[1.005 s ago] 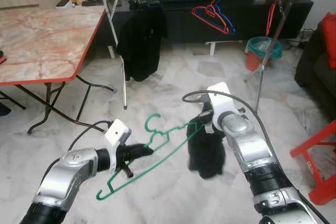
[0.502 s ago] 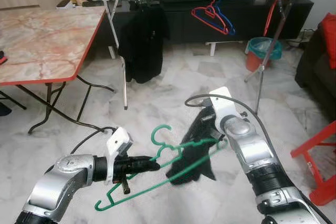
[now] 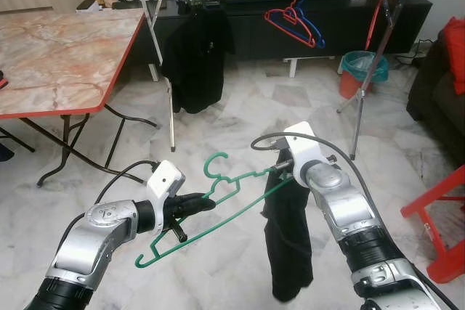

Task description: Hang hanger

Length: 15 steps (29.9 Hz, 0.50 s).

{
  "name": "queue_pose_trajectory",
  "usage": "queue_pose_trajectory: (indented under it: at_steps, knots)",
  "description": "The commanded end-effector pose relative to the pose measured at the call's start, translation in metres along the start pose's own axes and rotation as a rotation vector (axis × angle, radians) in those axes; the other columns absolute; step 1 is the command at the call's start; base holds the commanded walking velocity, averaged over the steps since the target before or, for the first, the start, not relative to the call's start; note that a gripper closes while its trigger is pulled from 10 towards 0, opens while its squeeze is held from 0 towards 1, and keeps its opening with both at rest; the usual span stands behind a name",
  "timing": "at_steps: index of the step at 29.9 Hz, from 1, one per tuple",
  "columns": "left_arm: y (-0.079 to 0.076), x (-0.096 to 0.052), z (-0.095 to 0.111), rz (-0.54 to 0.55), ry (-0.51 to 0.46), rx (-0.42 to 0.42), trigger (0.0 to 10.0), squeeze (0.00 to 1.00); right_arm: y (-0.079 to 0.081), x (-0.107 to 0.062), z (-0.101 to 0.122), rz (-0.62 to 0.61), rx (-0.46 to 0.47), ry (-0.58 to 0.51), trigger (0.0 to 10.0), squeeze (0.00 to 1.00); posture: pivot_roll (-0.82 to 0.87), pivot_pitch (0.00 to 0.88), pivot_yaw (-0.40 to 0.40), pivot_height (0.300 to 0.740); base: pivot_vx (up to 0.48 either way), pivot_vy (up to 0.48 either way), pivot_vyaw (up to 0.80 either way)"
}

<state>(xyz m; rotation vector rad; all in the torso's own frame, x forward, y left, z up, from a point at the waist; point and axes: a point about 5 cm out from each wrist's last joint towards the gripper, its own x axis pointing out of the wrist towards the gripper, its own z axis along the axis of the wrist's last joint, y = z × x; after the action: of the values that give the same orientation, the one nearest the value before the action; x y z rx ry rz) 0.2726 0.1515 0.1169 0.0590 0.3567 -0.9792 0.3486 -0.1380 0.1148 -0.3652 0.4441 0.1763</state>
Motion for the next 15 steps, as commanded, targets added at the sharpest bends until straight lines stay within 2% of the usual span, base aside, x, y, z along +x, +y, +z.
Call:
queue_pose_trajectory:
  at_steps: [1,4,5,11,15]
  knots:
    - [0.008,-0.009,0.003,0.04,0.003,0.006,10.0,0.0,0.001,-0.001,0.011,0.009,-0.007,-0.047,10.0,0.0,-0.05,0.01,0.03,0.74,0.0,0.0,0.0]
    - [0.01,-0.011,0.001,0.048,0.013,0.015,10.0,0.0,0.0,-0.001,0.009,0.012,-0.013,-0.042,10.0,0.0,-0.05,0.01,0.029,0.74,0.0,0.0,0.0]
    - [0.015,-0.013,0.0,0.091,0.024,0.017,10.0,0.0,-0.002,-0.001,0.009,0.013,-0.019,-0.039,10.0,0.0,-0.05,0.01,0.029,0.74,0.0,0.0,0.0]
    - [0.02,-0.016,-0.001,0.125,0.033,0.031,10.0,0.0,-0.006,-0.002,0.006,0.019,-0.073,-0.035,10.0,0.0,-0.05,0.009,0.028,0.74,0.0,0.0,0.0]
    - [0.021,-0.016,-0.001,0.127,0.03,0.027,10.0,0.0,-0.007,-0.002,0.005,0.014,-0.071,-0.034,10.0,0.0,-0.05,0.009,0.027,0.74,0.0,0.0,0.0]
